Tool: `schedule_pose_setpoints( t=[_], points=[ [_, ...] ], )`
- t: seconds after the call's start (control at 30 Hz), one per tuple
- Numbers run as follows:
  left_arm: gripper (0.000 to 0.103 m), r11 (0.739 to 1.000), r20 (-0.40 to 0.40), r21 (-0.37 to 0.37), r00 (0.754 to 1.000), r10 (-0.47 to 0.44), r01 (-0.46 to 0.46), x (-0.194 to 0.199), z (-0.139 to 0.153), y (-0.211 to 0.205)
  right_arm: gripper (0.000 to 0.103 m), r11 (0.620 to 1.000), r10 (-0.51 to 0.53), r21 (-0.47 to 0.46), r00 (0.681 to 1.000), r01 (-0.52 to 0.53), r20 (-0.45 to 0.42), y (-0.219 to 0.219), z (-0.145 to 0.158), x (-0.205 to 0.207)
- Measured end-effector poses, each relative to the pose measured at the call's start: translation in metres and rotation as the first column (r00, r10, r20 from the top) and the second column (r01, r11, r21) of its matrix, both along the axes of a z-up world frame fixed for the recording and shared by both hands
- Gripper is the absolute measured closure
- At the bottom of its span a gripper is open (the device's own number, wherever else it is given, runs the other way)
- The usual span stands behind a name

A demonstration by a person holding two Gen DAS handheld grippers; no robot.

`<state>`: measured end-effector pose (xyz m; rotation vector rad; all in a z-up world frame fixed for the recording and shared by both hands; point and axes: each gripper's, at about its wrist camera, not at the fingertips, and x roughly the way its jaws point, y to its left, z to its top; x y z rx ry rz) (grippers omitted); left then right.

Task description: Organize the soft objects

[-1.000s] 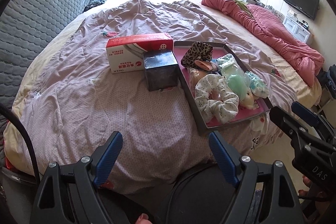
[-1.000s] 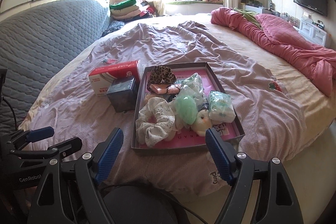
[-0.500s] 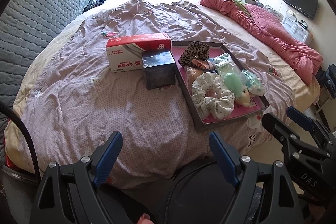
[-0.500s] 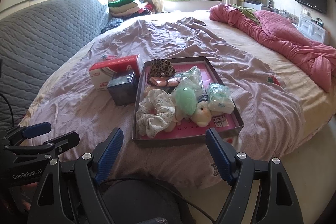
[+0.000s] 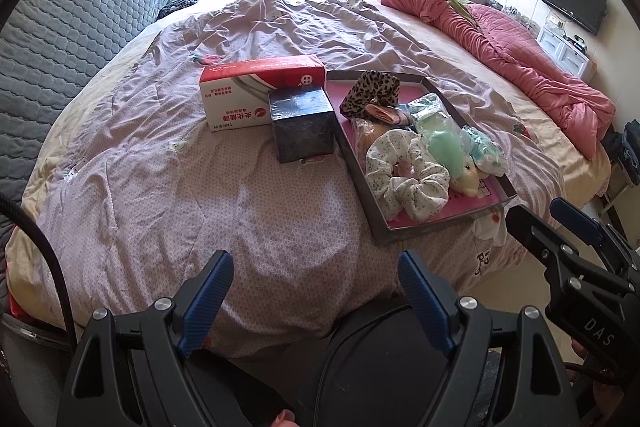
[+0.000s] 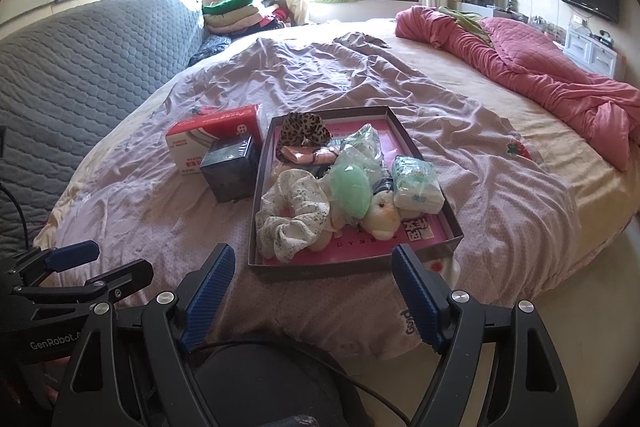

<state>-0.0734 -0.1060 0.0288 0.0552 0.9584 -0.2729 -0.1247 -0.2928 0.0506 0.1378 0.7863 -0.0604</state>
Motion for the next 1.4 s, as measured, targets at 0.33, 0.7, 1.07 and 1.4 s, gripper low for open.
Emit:
schedule_pose_setpoints(
  t=[0.33, 0.7, 1.07, 1.4],
  points=[
    [0.019, 1.0, -0.002, 0.014, 1.0, -0.009, 0.009, -0.0005, -0.0038, -0.0038, 0.021, 1.0, -0.011, 0.002, 1.0, 0.011, -0.007, -0.003, -0.0033, 0.0006],
    [0.019, 1.0, -0.006, 0.02, 1.0, -0.006, 0.006, -0.0003, -0.005, -0.0034, 0.021, 1.0, -0.006, -0.002, 1.0, 0.006, -0.009, -0.0016, -0.0045, 0.0013],
    [0.019, 1.0, -0.005, 0.027, 1.0, -0.005, 0.005, 0.0002, -0.0056, -0.0037, 0.021, 1.0, -0.001, -0.002, 1.0, 0.001, -0.011, -0.0013, -0.0057, 0.0028],
    [0.019, 0.999, -0.012, 0.04, 1.0, -0.005, 0.005, 0.0, -0.009, -0.0041, 0.021, 1.0, -0.002, -0.006, 1.0, 0.002, -0.009, -0.0015, -0.0057, 0.0025]
  ],
)
